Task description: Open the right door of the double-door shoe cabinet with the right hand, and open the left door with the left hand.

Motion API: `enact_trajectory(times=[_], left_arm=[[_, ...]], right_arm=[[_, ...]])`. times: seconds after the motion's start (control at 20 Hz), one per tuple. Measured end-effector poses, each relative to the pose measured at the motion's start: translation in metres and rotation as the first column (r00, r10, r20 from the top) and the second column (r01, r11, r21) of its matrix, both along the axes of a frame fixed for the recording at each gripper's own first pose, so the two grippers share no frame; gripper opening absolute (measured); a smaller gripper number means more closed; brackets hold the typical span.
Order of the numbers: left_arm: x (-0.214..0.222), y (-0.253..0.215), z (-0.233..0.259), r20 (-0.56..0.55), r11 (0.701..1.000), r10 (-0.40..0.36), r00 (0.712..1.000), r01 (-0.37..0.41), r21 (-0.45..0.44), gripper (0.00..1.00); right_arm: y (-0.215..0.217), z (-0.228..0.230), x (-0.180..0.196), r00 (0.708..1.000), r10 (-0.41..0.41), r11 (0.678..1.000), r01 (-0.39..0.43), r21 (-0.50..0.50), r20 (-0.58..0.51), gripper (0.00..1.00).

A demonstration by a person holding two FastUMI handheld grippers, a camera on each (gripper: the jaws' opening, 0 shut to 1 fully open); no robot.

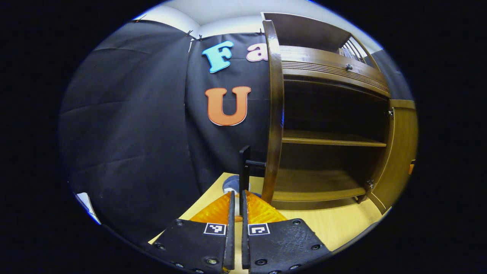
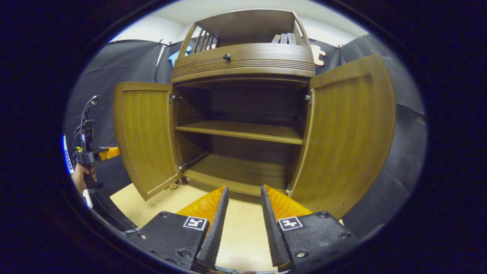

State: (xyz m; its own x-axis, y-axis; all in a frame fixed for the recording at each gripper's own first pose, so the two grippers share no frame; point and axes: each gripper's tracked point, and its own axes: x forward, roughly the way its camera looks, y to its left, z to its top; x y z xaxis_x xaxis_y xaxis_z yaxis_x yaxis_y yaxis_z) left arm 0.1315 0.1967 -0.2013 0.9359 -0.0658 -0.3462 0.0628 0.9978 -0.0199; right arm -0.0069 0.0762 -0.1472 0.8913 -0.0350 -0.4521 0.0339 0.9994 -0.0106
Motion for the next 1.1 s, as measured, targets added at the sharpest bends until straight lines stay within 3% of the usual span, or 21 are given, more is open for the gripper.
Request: enact_trajectory(times=[0.1,0.2,0.25,0.35,0.4,0.45,0.5,0.55,0.6,0.65,0.7,0.75,0.8,0.85,0.95,1.0,1.05,1.1], left_arm=[[0.0,0.013,-0.002,-0.007,0.999,0.017,1.0,-0.017,-0.027,0.08],[-0.003,0.021,0.001,-0.007,0.999,0.038,0.999,-0.038,-0.026,0.14],[-0.006,0.019,0.002,-0.004,0.999,0.028,1.0,-0.028,-0.031,0.31],[-0.014,0.014,0.008,0.01,0.999,0.03,1.0,-0.03,-0.013,0.2],[-0.018,0.01,0.013,0.025,1.0,0.029,0.999,-0.029,0.0,0.27],[-0.022,0.006,0.02,0.038,1.0,0.027,0.999,-0.027,0.008,0.53],[-0.027,-0.002,0.025,0.049,1.0,0.017,0.999,-0.018,0.011,0.7],[-0.033,-0.015,0.032,0.061,1.0,0.007,0.998,-0.008,0.016,0.69],[-0.038,-0.026,0.04,0.075,1.0,-0.002,0.997,0.0,0.026,0.67],[-0.041,-0.036,0.045,0.086,0.999,-0.015,0.996,0.013,0.033,0.73],[-0.047,-0.049,0.05,0.091,0.999,-0.03,0.995,0.028,0.03,0.89],[-0.052,-0.062,0.055,0.093,0.999,-0.049,0.994,0.047,0.021,0.9],[-0.058,-0.075,0.062,0.104,0.998,-0.064,0.993,0.063,0.011,0.79],[-0.063,-0.086,0.07,0.119,0.997,-0.077,0.99,0.076,0.007,0.93],[-0.071,-0.105,0.085,0.149,0.996,-0.091,0.985,0.092,0.004,0.93],[-0.075,-0.114,0.092,0.161,0.995,-0.098,0.982,0.1,-0.005,1.0],[-0.08,-0.125,0.099,0.172,0.994,-0.108,0.979,0.111,-0.013,0.94],[-0.085,-0.134,0.106,0.184,0.993,-0.114,0.976,0.12,-0.02,0.95]], right_arm=[[0.002,0.002,0.002,1.0,-0.013,1.0,0.013,-0.004,0.001,0.59],[0.003,0.005,0.004,1.0,-0.028,1.0,0.028,0.002,0.002,0.57],[0.002,0.007,0.004,0.999,-0.033,0.999,0.033,0.005,0.008,0.57],[0.0,0.012,0.004,0.999,-0.033,0.999,0.033,0.001,0.024,0.57],[-0.002,0.015,0.004,0.999,-0.027,1.0,0.027,-0.004,0.034,0.57],[-0.004,0.018,0.004,0.999,-0.024,1.0,0.025,-0.01,0.045,0.57],[-0.007,0.021,0.004,0.998,-0.02,1.0,0.021,-0.012,0.053,0.59],[-0.01,0.024,0.003,0.998,-0.021,1.0,0.022,-0.013,0.06,0.55],[-0.014,0.028,0.002,0.997,-0.021,1.0,0.022,-0.012,0.07,0.58],[-0.018,0.033,-0.001,0.996,-0.024,1.0,0.025,-0.01,0.084,0.58],[-0.02,0.038,-0.004,0.995,-0.021,1.0,0.021,0.002,0.097,0.58],[-0.022,0.042,-0.006,0.994,-0.021,1.0,0.019,0.017,0.107,0.58],[-0.025,0.047,-0.008,0.993,-0.021,1.0,0.018,0.025,0.115,0.58],[-0.028,0.052,-0.011,0.992,-0.021,0.999,0.017,0.031,0.124,0.6],[-0.032,0.066,-0.016,0.988,-0.02,0.999,0.015,0.037,0.153,0.6],[-0.034,0.074,-0.018,0.986,-0.018,0.999,0.013,0.034,0.167,0.58],[-0.036,0.08,-0.02,0.983,-0.019,1.0,0.015,0.024,0.182,0.58],[-0.036,0.086,-0.023,0.98,-0.015,1.0,0.012,0.016,0.198,0.6]])
